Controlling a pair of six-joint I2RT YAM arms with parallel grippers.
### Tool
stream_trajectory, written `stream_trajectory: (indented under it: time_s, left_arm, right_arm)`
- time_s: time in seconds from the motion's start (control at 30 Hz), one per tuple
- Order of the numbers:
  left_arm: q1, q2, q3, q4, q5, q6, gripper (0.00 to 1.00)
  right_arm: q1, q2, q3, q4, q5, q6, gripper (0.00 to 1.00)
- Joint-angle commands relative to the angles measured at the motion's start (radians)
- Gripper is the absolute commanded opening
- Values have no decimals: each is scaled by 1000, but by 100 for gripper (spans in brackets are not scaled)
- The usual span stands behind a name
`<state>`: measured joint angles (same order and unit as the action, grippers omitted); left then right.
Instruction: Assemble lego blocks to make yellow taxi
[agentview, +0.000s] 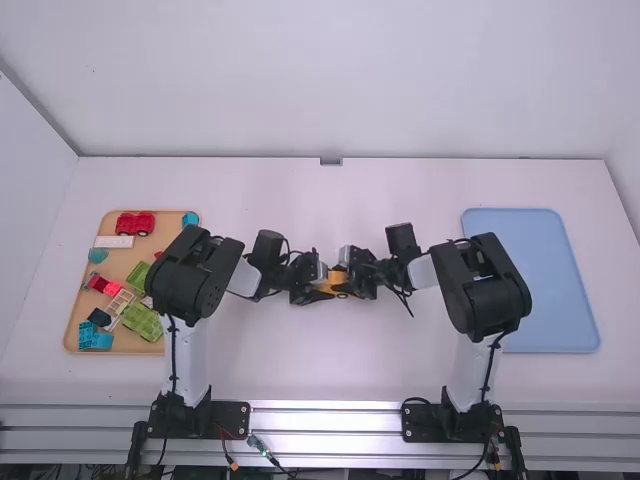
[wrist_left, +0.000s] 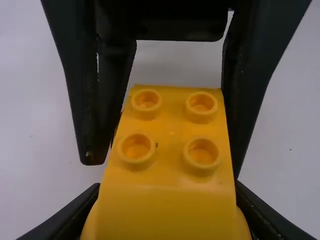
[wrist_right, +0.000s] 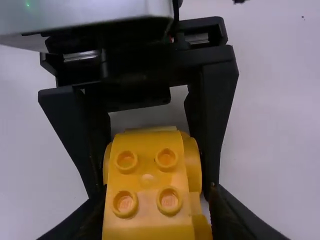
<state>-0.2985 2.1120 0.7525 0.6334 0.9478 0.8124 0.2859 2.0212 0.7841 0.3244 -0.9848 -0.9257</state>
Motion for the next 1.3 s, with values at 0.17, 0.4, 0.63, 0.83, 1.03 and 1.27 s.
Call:
stream_trajectory:
  time_s: [0.17, 0.4, 0.63, 0.83, 1.03, 1.27]
  left_arm:
    - [-4, 14, 0, -5, 1, 23, 40]
    - [-8, 14, 0, -4, 1, 22, 47]
    - [-11, 14, 0, -4, 1, 23, 61]
    - [-3, 14, 0, 11, 0, -5, 99]
    - [0, -13, 0, -1, 0, -60, 99]
    - [20, -192, -12, -174, -28, -58, 99]
  right_arm:
    - [-18, 32, 13, -14, -18, 2, 54]
    - [-18, 32, 36, -15, -70, 2, 57]
    - [-18, -1, 54, -18, -115, 2, 62]
    - [-23, -101, 20, -21, -106, 2, 73]
    - [-95, -177, -49, -51, -69, -34, 88]
    - [-119, -80, -113, 95, -82, 36, 99]
